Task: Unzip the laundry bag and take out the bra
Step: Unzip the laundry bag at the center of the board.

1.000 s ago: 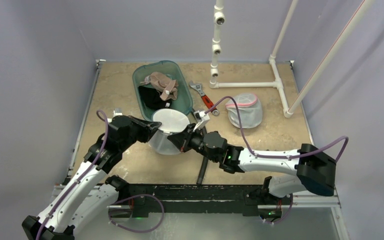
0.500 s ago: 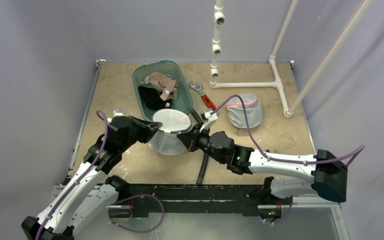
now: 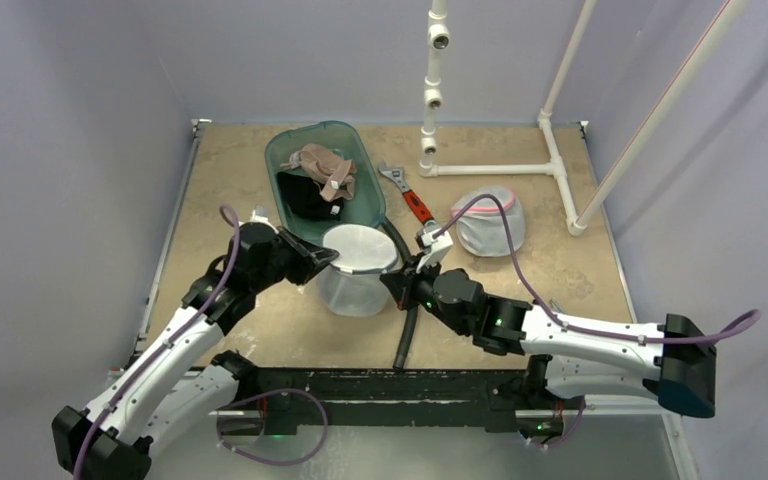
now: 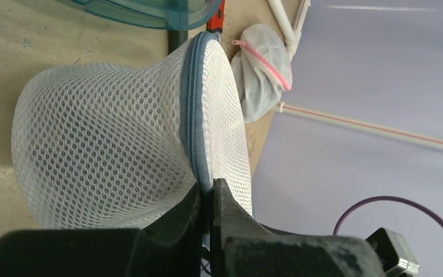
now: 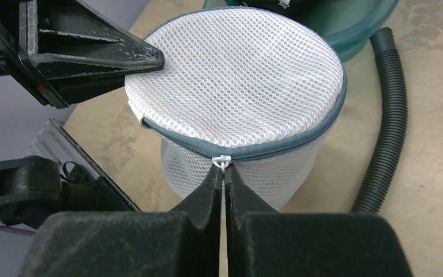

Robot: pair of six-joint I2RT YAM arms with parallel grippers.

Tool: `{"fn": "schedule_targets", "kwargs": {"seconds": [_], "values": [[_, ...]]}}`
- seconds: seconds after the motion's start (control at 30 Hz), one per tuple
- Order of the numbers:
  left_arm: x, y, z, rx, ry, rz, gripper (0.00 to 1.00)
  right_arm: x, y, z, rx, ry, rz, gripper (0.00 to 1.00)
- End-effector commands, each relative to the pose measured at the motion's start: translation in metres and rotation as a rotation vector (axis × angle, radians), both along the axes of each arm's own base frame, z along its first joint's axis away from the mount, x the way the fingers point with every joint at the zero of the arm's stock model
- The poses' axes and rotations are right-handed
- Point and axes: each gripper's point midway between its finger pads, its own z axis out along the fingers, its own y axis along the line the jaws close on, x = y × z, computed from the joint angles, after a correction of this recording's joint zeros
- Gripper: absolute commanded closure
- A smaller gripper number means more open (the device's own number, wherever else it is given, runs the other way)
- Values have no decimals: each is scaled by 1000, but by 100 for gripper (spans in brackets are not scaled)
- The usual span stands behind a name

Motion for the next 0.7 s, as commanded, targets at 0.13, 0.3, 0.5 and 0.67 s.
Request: {"fn": "schedule_targets", "kwargs": {"seconds": [0.13, 0.3, 0.5, 0.67], "values": [[3, -12, -8, 103, -87, -152, 100, 7, -32, -10, -129, -66, -55, 100], [2, -16, -27, 148, -78, -209, 90, -1, -33, -18, -161, -78, 2, 100], [-4, -10, -27, 162, -69, -205, 28, -12, -30, -24, -149, -73, 59, 100], [-14, -6, -2, 85, -65, -151, 19, -13, -32, -26, -114, -64, 45, 100]]}}
